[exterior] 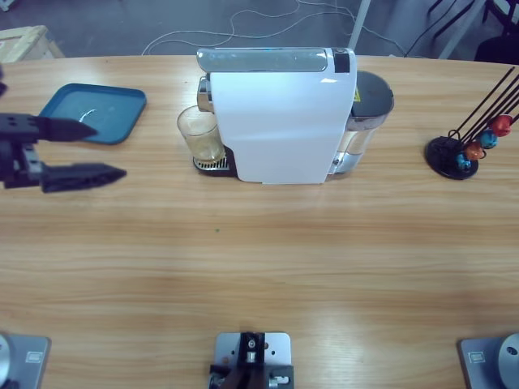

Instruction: Pour coffee

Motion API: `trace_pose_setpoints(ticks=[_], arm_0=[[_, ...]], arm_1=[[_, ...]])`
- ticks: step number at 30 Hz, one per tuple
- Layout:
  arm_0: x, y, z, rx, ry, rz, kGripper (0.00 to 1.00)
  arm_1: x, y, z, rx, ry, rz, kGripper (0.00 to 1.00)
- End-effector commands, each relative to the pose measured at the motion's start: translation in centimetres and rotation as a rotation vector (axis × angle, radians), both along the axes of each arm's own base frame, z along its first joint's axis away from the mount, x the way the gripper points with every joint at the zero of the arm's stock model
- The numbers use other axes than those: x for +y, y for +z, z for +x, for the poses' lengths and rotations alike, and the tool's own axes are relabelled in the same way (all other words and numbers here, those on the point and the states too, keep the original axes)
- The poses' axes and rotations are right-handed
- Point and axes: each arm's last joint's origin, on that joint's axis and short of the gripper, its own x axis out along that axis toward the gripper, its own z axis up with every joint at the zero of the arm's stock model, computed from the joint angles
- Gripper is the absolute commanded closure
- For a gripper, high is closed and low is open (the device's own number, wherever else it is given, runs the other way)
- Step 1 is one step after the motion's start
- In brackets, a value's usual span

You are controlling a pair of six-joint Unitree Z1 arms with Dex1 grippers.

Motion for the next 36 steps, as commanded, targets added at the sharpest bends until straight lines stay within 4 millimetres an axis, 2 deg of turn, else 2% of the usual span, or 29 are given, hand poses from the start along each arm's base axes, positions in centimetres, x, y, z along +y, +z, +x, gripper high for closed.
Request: trace_pose_setpoints(ticks=[1, 5, 16, 36], arm_0=[[0.2, -0.8, -1.4, 0.055, 0.037, -0.012, 0.0], [0.0, -0.9, -1.5, 0.064, -0.006, -0.018, 0.0], [-0.5, -2.1, -1.0, 0.096, -0.019, 0.007, 0.0], [-0.8, -2.3, -0.5, 0.082, -0.024, 0.007, 0.0]], arm_1=[[3.6, -5.7, 5.7, 0.184, -0.045, -0.183, 1.0], [4.2, -7.1, 7.4, 0.219, -0.044, -0.182, 1.0], [5.7, -10.6, 9.4, 0.317, -0.021, -0.197, 1.0], [5.6, -13.0, 9.5, 0.38, -0.033, -0.261, 1.0]])
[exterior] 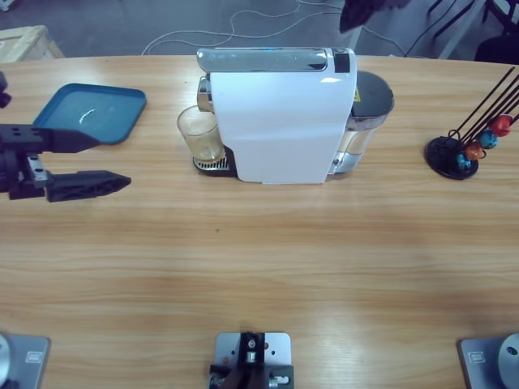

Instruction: Pour coffee

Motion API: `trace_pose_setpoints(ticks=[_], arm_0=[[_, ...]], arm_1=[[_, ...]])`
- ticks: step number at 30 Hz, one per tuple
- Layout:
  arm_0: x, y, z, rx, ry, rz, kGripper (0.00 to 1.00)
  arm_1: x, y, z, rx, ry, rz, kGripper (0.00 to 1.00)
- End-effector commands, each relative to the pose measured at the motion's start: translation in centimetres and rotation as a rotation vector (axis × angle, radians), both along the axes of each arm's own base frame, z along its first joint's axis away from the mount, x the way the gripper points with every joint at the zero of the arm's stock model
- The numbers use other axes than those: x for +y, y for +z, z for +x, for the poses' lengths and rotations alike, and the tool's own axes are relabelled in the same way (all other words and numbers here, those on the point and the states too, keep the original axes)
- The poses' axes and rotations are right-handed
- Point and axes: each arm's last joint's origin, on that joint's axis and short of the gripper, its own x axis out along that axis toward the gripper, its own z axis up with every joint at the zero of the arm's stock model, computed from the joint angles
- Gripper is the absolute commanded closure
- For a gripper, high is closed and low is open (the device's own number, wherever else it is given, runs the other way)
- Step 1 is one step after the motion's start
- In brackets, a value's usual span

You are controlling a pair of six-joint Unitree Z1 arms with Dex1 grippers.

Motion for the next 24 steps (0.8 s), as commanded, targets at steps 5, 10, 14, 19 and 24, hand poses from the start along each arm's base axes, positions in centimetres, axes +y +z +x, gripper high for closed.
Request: trace_pose_setpoints(ticks=[5, 10, 14, 19, 24], arm_0=[[-0.4, -1.8, 0.1, 0.05, -0.034, 0.031, 0.0], [-0.6, -2.0, 0.5, 0.05, -0.035, 0.032, 0.0], [-0.7, -2.0, 0.5, 0.049, -0.035, 0.033, 0.0], [-0.6, -2.0, 0.5, 0.049, -0.035, 0.033, 0.0], [-0.6, -2.1, 0.4, 0.051, -0.035, 0.034, 0.0]], arm_1=[[0.5, -3.6, 1.4, 0.086, -0.016, -0.062, 1.0], [0.6, -3.9, 1.5, 0.092, -0.017, -0.069, 1.0], [0.7, -4.2, 1.6, 0.1, -0.016, -0.071, 1.0], [0.7, -4.4, 1.6, 0.104, -0.014, -0.073, 1.0], [0.8, -4.0, 1.7, 0.092, -0.015, -0.062, 1.0]])
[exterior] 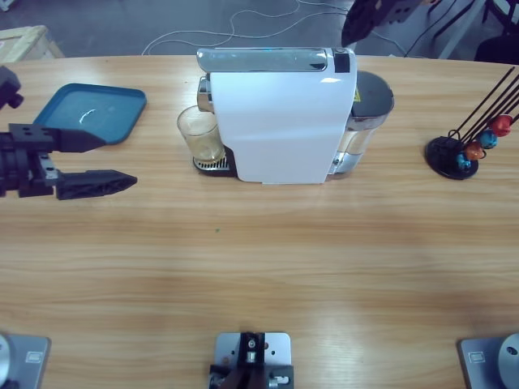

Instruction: Pour coffee

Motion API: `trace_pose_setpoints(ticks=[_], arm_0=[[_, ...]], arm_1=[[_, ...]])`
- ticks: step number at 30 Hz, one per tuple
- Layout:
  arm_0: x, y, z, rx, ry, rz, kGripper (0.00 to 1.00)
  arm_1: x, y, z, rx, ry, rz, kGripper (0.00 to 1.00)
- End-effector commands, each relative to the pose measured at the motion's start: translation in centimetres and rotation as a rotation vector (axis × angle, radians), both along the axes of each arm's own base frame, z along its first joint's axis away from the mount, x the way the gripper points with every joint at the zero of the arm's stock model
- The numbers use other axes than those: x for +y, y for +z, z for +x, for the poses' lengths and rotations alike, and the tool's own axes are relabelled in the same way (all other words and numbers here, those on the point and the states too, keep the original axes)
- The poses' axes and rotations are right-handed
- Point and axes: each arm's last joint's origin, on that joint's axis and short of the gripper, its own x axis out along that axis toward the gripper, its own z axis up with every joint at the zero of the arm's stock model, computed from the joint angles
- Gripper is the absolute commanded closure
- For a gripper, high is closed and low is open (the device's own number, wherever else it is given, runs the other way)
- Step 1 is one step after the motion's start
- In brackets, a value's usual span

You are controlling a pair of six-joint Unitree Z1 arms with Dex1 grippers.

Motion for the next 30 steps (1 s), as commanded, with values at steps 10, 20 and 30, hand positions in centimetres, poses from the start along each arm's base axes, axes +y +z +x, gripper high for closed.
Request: trace_pose_setpoints(ticks=[10, 20, 30], arm_0=[[-0.2, -1.8, -0.1, 0.053, -0.031, 0.031, 0.0], [-0.3, -1.9, 0.0, 0.052, -0.032, 0.03, 0.0], [-0.3, -1.6, 0.0, 0.038, -0.034, 0.019, 0.0]], arm_1=[[0.9, -3.7, 2.0, 0.078, -0.015, -0.049, 1.0], [0.7, -4.0, 2.0, 0.087, -0.019, -0.058, 1.0], [-1.8, 3.2, -1.5, -0.052, -0.014, 0.057, 0.0]])
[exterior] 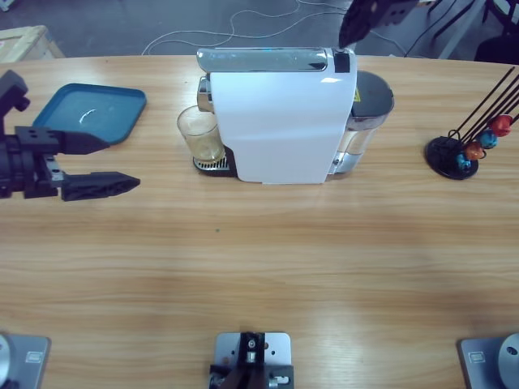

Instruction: Pour coffee

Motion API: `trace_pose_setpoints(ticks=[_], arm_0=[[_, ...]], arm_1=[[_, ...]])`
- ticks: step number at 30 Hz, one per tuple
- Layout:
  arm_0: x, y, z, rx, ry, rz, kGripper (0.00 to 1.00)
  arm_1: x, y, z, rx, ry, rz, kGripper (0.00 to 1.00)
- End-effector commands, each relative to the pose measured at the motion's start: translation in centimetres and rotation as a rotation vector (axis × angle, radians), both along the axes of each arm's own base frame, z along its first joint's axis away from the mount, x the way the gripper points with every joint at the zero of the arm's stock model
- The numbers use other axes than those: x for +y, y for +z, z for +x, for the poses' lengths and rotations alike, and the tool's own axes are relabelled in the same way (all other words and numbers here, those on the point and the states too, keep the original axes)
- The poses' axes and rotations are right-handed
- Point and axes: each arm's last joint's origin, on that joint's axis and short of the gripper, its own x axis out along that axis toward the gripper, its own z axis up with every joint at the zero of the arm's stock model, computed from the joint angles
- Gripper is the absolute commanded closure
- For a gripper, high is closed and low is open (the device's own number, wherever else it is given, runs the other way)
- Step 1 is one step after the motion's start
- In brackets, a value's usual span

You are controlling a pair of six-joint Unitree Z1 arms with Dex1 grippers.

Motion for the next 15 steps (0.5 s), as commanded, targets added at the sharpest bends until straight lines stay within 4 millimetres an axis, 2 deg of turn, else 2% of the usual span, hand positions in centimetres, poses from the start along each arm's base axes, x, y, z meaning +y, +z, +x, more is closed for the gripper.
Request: trace_pose_setpoints(ticks=[1, 15], arm_0=[[-0.22, -1.13, -0.3, 0.03, -0.036, 0.013, 0.0], [-0.4, -0.68, -0.54, 0.014, -0.049, 0.005, 0.0]], arm_1=[[-1.83, 2.67, -1.76, -0.031, -0.009, 0.047, 0.0], [-1.5, 1.82, -1.42, -0.005, -0.006, 0.041, 0.0]])
